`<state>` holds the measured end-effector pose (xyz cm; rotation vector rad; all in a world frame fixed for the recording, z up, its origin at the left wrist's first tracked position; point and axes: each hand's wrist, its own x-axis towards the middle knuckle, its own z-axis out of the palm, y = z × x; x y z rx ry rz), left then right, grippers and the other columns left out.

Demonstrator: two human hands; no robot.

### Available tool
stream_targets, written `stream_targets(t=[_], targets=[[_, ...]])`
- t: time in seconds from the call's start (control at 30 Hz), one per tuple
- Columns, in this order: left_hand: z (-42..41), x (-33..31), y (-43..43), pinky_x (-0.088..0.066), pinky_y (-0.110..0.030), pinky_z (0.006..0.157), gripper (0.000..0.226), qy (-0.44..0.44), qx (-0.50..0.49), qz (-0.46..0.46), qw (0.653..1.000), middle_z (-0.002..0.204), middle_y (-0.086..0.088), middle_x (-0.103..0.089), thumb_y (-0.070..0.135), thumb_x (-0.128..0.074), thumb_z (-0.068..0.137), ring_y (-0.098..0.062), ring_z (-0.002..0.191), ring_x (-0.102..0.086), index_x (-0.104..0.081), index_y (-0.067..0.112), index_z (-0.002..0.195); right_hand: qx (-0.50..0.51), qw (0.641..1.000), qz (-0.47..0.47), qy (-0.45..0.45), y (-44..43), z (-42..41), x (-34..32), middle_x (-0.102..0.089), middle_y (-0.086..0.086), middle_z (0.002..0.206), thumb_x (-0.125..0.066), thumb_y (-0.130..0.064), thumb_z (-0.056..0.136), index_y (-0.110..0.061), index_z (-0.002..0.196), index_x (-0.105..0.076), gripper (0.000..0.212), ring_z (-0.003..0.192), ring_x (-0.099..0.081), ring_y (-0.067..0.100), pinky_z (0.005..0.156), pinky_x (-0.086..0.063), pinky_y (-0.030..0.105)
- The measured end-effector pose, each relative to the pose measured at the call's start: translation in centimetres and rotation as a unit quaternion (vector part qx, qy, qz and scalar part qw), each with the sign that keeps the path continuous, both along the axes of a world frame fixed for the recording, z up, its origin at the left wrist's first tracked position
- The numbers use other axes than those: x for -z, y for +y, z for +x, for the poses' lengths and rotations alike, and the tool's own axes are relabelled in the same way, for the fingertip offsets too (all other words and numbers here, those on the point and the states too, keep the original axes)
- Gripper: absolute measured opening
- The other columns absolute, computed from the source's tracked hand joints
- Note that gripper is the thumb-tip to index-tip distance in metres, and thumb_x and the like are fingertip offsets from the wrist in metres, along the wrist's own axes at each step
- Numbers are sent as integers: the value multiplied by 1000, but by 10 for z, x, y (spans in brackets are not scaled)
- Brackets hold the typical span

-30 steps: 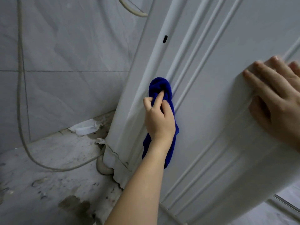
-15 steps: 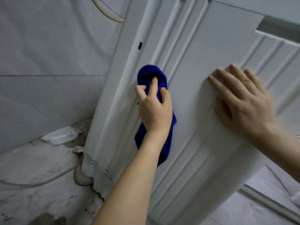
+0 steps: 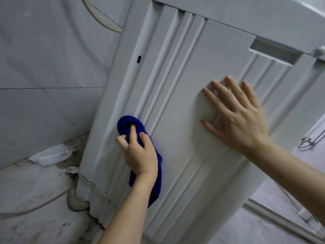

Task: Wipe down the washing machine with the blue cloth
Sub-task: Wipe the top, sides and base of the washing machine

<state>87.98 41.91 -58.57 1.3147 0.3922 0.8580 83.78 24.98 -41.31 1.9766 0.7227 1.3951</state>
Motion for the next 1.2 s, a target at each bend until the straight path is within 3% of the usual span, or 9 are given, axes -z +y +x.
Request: stream_targets(t=[0.2,0.3,0.4,0.53,0.63,0.77,0.9,1.07,1.2], targets=[[8,-51,1,-43,-31,61,44,-103,-12,88,991,109,-7,-43,29,-48,92,-27,70,-54,-56,15,133,36,999,-6,-20,17,14,-4,-34,13,163,-40,-72,97,-20,158,-37,80,152,-27,38,122,-20,61],[17,-49,-5,-38,-25,61,41,-122,-37,113,985,108,-6,-44,27,-51,92,-18,71,-50,-59,16,131,46,999,3,-28,20,19,-1,-30,13,165,-38,-74,97,-23,159,-34,80,153,-24,37,123,-19,61],[18,-8,-11,-30,-13,65,38,-61,-45,32,997,112,-9,-45,24,-54,93,-9,78,-44,-60,14,129,57,998,1,-19,19,20,-1,-28,13,166,-36,-74,98,-23,160,-32,80,154,-22,37,124,-16,59],[5,44,-10,-37,-25,68,37,34,-33,-27,998,117,-11,-45,22,-53,94,-14,81,-46,-60,14,129,64,998,1,-16,19,21,0,-26,13,166,-35,-72,99,-23,160,-30,79,154,-21,38,124,-15,59],[-2,31,-8,-33,-10,54,37,41,-10,-58,997,114,-1,-40,20,-52,96,-5,68,-43,-58,14,133,55,998,7,-14,17,20,0,-27,14,166,-38,-71,99,-22,161,-29,79,154,-21,39,123,-16,61],[2,-11,-3,-32,3,58,40,-42,5,9,999,110,3,-37,23,-51,98,18,76,-46,-53,14,136,32,999,11,-15,16,20,3,-27,16,165,-38,-69,100,-21,160,-31,78,154,-20,40,124,-12,61],[14,-3,1,-35,-5,58,36,-62,-16,20,998,108,4,-42,27,-51,96,10,75,-49,-59,20,130,30,999,19,4,16,20,4,-25,15,166,-35,-70,100,-22,161,-29,78,155,-16,40,125,-3,57],[1,85,-4,-31,-3,58,32,45,-20,-43,998,110,3,-45,18,-54,96,4,75,-52,-63,12,126,18,1000,20,13,16,21,4,-25,17,166,-37,-68,100,-21,160,-29,77,154,-17,42,124,-2,59],[-1,80,-4,-34,-11,59,36,61,-11,-48,997,115,2,-45,21,-52,97,-8,74,-51,-59,15,131,16,1000,20,13,16,20,4,-25,18,166,-38,-67,100,-20,160,-29,77,154,-18,43,123,-4,60]])
